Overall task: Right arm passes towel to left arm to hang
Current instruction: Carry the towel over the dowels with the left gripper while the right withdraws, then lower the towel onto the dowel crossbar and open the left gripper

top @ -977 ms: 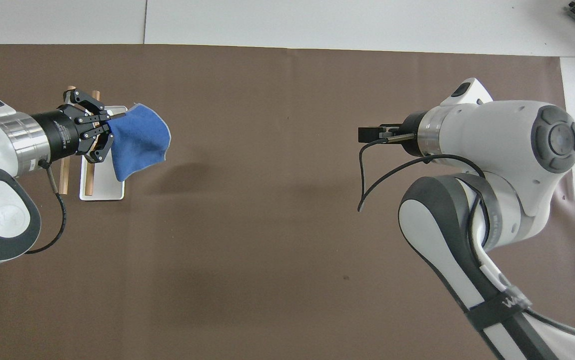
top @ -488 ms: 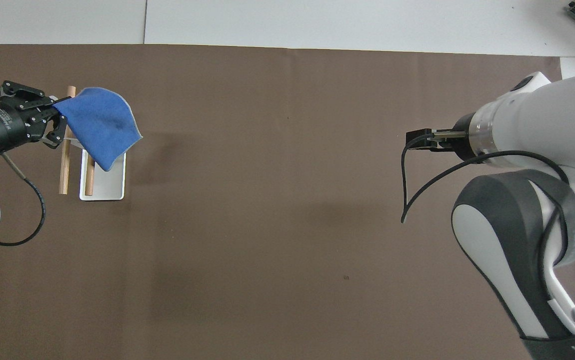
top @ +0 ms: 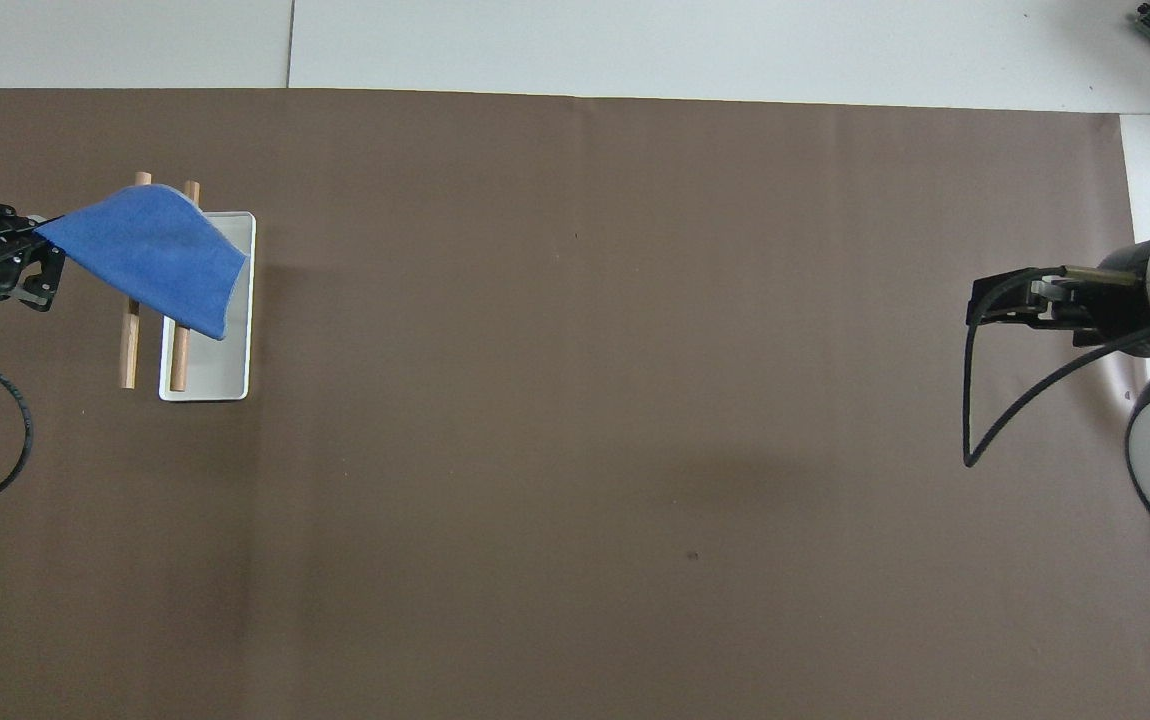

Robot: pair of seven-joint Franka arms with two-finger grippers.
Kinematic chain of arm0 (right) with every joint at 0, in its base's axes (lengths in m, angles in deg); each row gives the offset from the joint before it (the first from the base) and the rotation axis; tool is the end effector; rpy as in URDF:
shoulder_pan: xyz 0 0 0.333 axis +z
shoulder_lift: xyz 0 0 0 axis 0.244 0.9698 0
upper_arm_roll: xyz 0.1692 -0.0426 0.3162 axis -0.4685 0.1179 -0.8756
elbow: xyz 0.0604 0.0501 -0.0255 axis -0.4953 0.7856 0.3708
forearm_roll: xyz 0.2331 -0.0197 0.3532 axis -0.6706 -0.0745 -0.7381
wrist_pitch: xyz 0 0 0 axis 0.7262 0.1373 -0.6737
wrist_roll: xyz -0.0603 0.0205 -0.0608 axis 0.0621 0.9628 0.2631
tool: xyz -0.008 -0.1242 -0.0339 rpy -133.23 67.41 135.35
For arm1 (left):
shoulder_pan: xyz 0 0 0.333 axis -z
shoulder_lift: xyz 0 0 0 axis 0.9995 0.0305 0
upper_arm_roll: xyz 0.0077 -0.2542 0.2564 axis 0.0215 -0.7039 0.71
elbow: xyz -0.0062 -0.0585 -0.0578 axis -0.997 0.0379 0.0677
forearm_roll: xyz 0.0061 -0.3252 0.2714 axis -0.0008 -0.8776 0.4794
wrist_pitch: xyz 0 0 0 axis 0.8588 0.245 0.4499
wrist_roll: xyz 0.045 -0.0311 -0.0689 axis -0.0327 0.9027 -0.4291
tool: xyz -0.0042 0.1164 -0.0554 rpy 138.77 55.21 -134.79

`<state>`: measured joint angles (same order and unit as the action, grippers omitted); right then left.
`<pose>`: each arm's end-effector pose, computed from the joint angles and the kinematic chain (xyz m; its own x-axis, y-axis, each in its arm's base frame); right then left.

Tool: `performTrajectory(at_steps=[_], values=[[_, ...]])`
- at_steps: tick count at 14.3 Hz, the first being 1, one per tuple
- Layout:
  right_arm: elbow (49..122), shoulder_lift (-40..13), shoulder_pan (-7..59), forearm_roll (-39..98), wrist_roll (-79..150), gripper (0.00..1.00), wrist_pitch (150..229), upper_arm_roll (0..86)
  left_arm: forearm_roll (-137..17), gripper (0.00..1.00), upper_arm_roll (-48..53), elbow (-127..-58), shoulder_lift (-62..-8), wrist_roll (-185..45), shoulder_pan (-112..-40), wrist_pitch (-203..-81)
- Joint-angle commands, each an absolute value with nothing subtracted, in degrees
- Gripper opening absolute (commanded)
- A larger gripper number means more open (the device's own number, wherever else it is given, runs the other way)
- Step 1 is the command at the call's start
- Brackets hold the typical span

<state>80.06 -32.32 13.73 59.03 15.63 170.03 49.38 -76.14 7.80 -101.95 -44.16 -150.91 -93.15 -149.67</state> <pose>0.5770 0.0056 0.6244 0.9782 -0.2002 0.0555 -0.1991 -0.9796 -0.0262 0.6207 0.0785 0.4867 -0.4895 0.6348 -0.5979 0.6702 0.7125 0.2078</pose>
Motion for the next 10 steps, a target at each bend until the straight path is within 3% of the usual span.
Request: performTrajectory(at_steps=[1, 5, 7, 10], values=[[74.23, -31.18, 14.12, 60.15, 19.32, 1.00, 164.12, 51.88, -77.01, 0.00, 7.19, -103.06, -45.21, -151.77, -95.89, -147.63], [72.98, -30.99, 14.12, 60.15, 20.57, 1.00, 160.86, 53.13, -76.92, 0.00, 7.28, -104.11, -45.38, -151.16, -98.54, -145.78], [73.42, -31.08, 13.77, 59.80, 20.66, 1.00, 160.86, 53.38, -76.31, 0.24, 7.45, -103.77, -45.21, -150.19, -98.62, -145.70], [73.42, -31.17, 14.12, 59.45, 20.74, 1.00, 160.68, 52.95, -75.52, 0.48, 7.45, -103.41, -45.29, -145.55, -99.77, -143.59]])
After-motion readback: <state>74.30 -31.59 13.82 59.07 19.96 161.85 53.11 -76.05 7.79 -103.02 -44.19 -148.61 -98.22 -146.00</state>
